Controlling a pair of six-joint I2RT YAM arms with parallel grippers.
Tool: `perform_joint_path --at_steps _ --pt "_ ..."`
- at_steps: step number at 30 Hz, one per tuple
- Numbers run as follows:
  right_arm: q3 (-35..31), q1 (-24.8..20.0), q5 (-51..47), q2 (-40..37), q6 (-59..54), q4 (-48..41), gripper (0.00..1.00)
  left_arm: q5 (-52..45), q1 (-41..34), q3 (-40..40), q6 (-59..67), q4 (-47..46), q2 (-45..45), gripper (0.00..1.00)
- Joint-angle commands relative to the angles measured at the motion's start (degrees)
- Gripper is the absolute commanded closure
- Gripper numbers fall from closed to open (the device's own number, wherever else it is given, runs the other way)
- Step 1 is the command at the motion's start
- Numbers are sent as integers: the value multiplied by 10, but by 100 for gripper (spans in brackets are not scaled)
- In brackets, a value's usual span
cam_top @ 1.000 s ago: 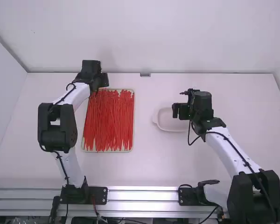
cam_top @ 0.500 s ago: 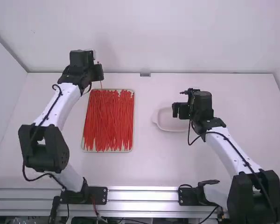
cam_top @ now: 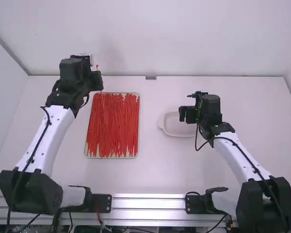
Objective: Fasten the cable tie
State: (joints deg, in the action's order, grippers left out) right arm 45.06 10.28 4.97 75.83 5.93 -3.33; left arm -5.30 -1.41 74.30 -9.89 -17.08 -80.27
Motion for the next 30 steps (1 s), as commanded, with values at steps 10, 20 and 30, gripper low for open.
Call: perform_joint_path --at_steps 10,20,30 --pt "18 3 78 -9 1 11 1 -2 -10 -160 -28 82 78 99" --pt "18 3 148 -8 1 16 1 11 -54 -194 -23 81 81 99" --pt "18 66 170 -9 -17 53 1 111 -128 -193 -68 97 81 99"
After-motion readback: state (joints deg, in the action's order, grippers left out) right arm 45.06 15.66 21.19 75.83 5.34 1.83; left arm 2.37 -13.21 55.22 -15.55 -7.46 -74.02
